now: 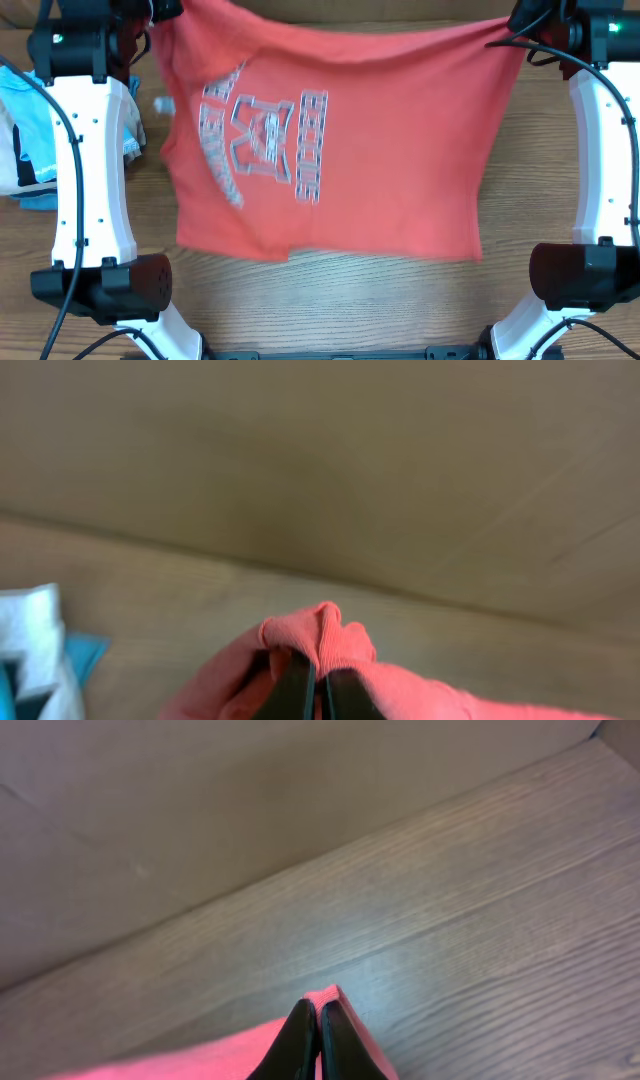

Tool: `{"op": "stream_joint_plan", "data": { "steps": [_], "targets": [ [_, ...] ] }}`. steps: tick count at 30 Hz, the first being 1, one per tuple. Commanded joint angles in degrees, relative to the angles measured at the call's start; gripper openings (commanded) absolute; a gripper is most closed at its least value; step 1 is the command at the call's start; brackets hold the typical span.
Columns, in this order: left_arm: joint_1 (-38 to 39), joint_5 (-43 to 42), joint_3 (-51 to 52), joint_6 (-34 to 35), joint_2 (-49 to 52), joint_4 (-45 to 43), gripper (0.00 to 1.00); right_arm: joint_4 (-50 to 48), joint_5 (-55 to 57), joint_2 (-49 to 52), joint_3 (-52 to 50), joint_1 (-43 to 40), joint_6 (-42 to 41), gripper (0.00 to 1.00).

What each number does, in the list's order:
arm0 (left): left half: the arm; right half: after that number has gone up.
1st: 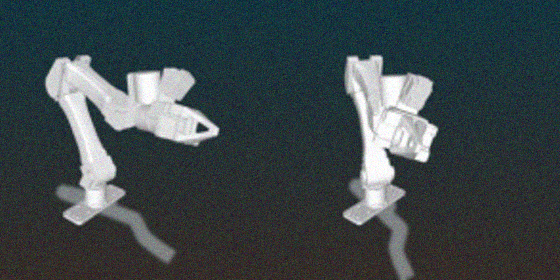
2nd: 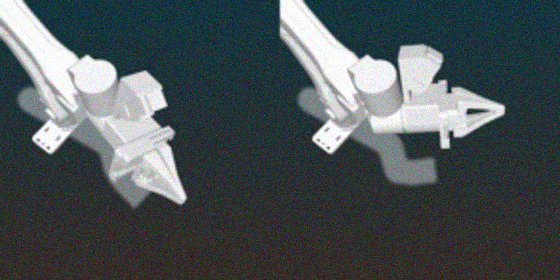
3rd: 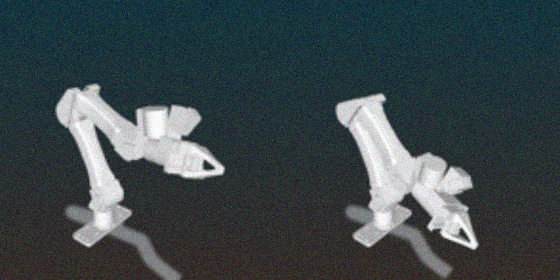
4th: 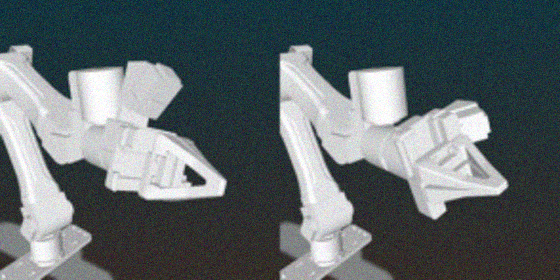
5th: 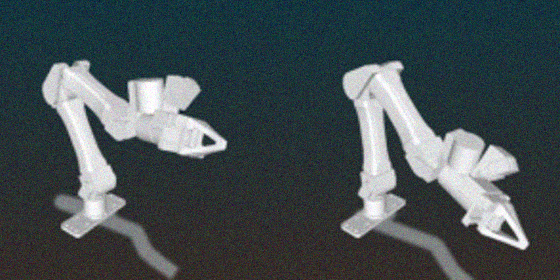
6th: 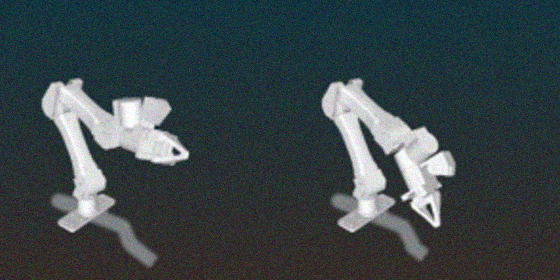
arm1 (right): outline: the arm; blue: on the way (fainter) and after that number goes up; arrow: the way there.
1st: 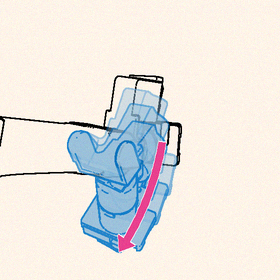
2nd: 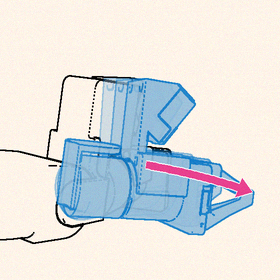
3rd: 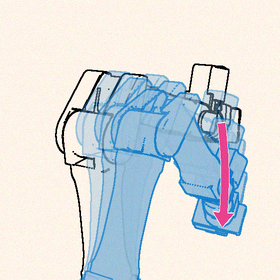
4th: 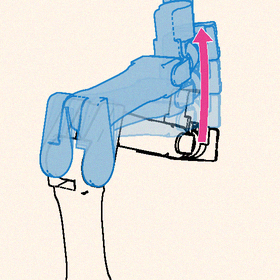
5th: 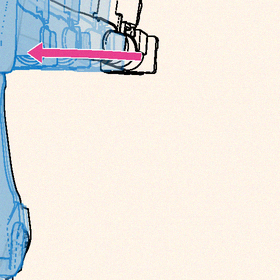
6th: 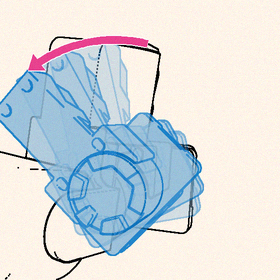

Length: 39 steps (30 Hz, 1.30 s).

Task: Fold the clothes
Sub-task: 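Lift the shirt with both grippers and stretch it apart in the air, then lower the stretched shirt flat onto the table with both grippers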

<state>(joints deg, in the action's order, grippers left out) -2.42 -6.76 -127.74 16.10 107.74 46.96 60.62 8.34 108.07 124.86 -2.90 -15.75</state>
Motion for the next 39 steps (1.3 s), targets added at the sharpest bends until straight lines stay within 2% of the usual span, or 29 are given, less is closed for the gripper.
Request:
{"op": "stream_joint_plan", "data": {
  "steps": [1, 5, 10, 16, 19, 27, 30, 37, 39],
  "targets": [
    [-2.8, -3.85, -9.79, 0.22, -3.82, -3.32, 0.04, -0.63, 1.07, -4.57, 11.15, -1.53, 1.16, 0.04],
    [-7.13, -6.93, -21.33, 0.17, -4.9, -0.33, 0.04, 4.2, 1.09, -4.57, 21.33, -2.34, 3.89, 0.04],
    [-9.18, -15.41, -26.93, -1.49, -5.55, 11.82, 0.04, 12.7, 1.73, -4.35, 22.99, -2.34, 4.22, 0.04],
    [-6.99, -15.08, -24.37, -7.08, -1.84, 41.62, 0.04, 22.95, 1.7, -3.56, 15.32, -2.34, 3.96, 0.04],
    [-5.75, -15.13, -20.98, -10.6, 1.92, 49.86, 0.04, 25.33, 1.7, -3.52, 9.35, -2.34, 3.96, 0.04],
    [-2.43, -15.19, 1.01, -14.03, 7.34, 48.33, 0.04, 22.71, 1.46, -3.52, -16.5, -2.34, 3.76, 0.04],
    [-1.79, -11.96, 8.94, -13.64, 7.76, 45.66, 0.04, 19.45, 0.07, -3.52, -24.9, -2.38, 3.78, 0.04],
    [-1.55, -10.38, 22.71, -13.64, 7.74, 45.13, 0.04, 18.58, -1.95, -3.52, -34.34, -2.54, 3.74, 0.04],
    [-1.33, -7.34, 26.75, -13.6, 7.54, 45.38, 0.04, 20.11, -1.95, -3.52, -35.39, -3.04, 3.76, 0.04]
  ]
}}
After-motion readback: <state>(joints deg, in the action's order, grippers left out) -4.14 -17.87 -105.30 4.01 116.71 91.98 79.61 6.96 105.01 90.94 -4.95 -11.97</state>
